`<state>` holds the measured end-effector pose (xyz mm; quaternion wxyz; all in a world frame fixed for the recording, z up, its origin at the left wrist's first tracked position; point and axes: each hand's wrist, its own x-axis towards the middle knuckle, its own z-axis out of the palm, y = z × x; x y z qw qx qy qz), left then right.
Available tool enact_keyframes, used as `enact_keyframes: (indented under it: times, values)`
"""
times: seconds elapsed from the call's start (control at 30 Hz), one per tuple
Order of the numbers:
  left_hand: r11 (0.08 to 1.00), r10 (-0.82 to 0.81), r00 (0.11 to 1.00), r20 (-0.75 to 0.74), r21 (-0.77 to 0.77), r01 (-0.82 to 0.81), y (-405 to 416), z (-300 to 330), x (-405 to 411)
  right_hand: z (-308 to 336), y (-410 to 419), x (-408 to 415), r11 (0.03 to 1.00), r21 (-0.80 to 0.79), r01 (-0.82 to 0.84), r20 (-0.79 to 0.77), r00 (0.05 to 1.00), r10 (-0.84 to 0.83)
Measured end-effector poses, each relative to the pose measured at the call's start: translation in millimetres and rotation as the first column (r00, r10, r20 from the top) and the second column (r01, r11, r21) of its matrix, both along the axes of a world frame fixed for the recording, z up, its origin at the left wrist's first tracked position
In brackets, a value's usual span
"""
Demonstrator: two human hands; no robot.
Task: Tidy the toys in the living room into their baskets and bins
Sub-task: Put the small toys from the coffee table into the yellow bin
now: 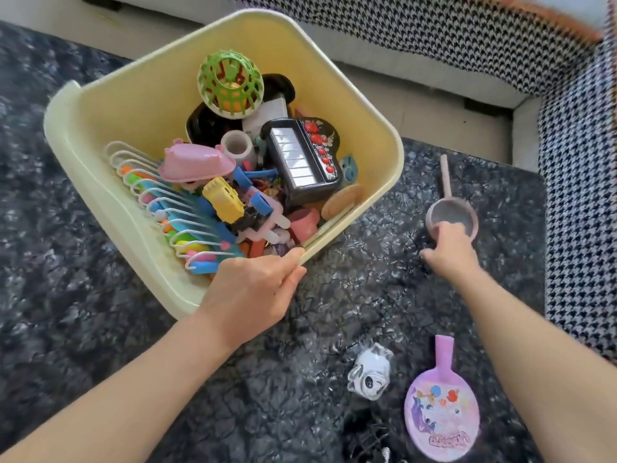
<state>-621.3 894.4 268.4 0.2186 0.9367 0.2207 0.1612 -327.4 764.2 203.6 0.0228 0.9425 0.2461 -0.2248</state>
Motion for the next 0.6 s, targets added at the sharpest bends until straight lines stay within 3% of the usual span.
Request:
enact_keyframes:
  times: [0.17, 0.27, 0.37, 0.47, 0.53, 0.6]
  values:
    - [0.999, 0.013, 1.000, 0.004, 0.031, -0.013, 0.6, 0.8, 2.2, -9.8, -20.5, -58.1, 0.994, -0.015, -0.105, 0.108, 0.988, 0.106]
    - [0.997, 0.021, 1.000, 0.011, 0.069, -0.022, 0.1, 1.4, 3.1, 4.9, -21.6, -74.2, 0.969, 0.243, -0.053, 0.206, 0.979, 0.002]
    - [0.990, 0.031, 0.999, -0.020, 0.135, -0.028, -2.0, 1.3, -1.3, 47.3, -19.4, -84.6, 0.755, 0.655, 0.030, 0.209, 0.953, -0.219]
    - [0.987, 0.016, 0.999, -0.033, 0.158, -0.011, -0.4, 1.9, -17.1, 110.6, -15.5, -91.9, 0.448, 0.894, 0.018, 0.086, 0.974, -0.211]
    - [0.989, -0.021, 1.000, -0.015, 0.146, 0.023, 1.6, 0.1, -35.0, 152.2, -8.4, -94.8, 0.407, 0.908, -0.096, 0.141, 0.987, -0.082]
    - [0.988, -0.036, 0.998, 0.048, 0.151, 0.028, 3.4, -0.8, -54.8, 180.1, 2.9, -98.1, 0.486, 0.846, -0.217, 0.178, 0.976, 0.126]
